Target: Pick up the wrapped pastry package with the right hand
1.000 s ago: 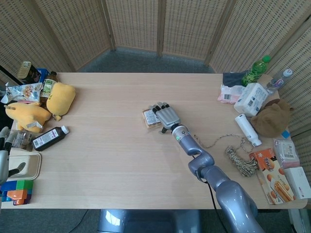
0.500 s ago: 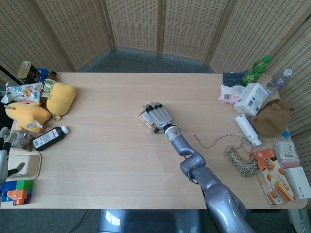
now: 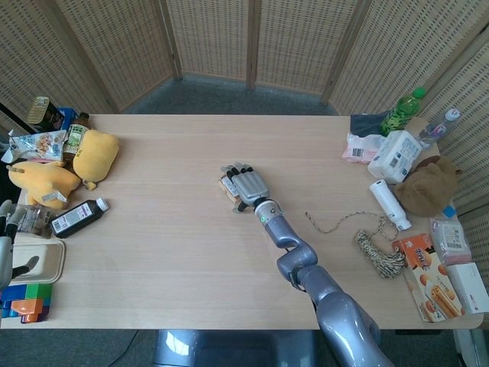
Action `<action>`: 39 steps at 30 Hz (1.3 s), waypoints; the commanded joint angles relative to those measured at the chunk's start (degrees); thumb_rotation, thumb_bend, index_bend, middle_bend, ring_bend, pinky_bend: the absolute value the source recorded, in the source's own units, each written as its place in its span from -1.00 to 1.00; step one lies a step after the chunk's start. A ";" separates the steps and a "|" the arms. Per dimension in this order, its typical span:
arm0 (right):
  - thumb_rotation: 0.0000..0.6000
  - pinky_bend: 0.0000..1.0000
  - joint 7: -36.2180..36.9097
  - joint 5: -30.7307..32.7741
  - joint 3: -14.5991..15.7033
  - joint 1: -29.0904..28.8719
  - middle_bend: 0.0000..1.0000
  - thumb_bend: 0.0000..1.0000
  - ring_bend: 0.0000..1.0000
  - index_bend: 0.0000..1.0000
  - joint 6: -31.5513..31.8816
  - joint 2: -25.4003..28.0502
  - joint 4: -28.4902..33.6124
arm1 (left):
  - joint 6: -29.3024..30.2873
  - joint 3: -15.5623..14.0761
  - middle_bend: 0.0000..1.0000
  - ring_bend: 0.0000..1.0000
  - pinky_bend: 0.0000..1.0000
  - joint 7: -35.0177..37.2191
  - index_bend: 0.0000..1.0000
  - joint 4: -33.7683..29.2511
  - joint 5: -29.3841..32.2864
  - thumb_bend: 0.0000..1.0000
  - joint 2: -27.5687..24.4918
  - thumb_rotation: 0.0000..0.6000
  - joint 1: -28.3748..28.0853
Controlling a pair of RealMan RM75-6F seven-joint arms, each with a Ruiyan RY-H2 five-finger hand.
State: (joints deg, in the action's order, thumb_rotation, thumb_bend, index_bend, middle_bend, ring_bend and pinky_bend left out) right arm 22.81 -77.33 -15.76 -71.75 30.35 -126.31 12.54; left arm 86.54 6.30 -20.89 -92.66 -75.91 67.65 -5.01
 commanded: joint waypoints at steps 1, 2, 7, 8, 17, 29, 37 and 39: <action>1.00 -0.66 0.39 -0.01 0.13 0.23 -0.81 -1.00 -0.95 -0.85 1.24 -0.56 -0.82 | 0.00 -0.04 -1.00 -1.00 -1.00 0.01 -0.66 -0.02 -0.05 -1.00 -0.01 1.00 -0.01; 1.00 -0.56 0.29 -0.16 0.34 0.35 -0.68 -1.00 -0.87 -0.72 1.48 -0.65 -1.11 | 0.01 -0.06 -1.00 -1.00 -1.00 0.05 -0.66 -0.07 -0.07 -1.00 -0.02 1.00 -0.01; 1.00 -0.25 0.34 -0.49 1.09 1.42 -0.30 -1.00 -0.53 -0.34 2.29 -0.99 -2.06 | 0.18 -0.14 -1.00 -1.00 -1.00 0.09 -0.65 -0.24 -0.28 -1.00 -0.10 1.00 0.02; 1.00 -0.23 0.42 -0.50 1.17 1.56 -0.27 -1.00 -0.50 -0.31 2.21 -1.02 -2.12 | 0.22 -0.15 -1.00 -1.00 -1.00 0.09 -0.65 -0.28 -0.30 -1.00 -0.11 1.00 0.03; 1.00 0.15 -0.23 -1.42 2.46 2.86 0.07 -0.87 -0.11 -0.07 4.90 -0.52 -2.12 | 0.24 -0.26 -1.00 -1.00 -1.00 0.07 -0.65 -0.44 -0.38 -1.00 -0.12 1.00 0.00; 1.00 0.17 -2.53 -1.67 1.98 5.18 0.09 -0.84 -0.09 -0.04 14.79 6.54 5.62 | 0.03 -1.05 -1.00 -1.00 -1.00 0.42 -0.65 -1.33 -1.58 -1.00 -0.15 1.00 -0.04; 1.00 0.16 -15.60 0.27 -1.46 8.22 0.09 -0.83 -0.09 -0.04 23.73 19.05 28.36 | 0.02 -1.87 -1.00 -1.00 -1.00 1.29 -0.65 -3.13 -3.38 -1.00 -0.57 1.00 -0.05; 1.00 0.16 -21.07 1.69 -2.93 9.23 0.09 -0.84 -0.09 -0.04 25.20 22.89 36.72 | 0.20 -1.96 -1.00 -1.00 -1.00 1.69 -0.65 -3.77 -3.80 -1.00 -0.90 1.00 0.01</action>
State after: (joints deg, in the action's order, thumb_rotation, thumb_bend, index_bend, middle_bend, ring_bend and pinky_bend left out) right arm 11.41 -77.87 -15.81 -64.76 51.14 -111.27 35.31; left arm 86.64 4.42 -19.39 -96.22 -79.52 66.91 -5.04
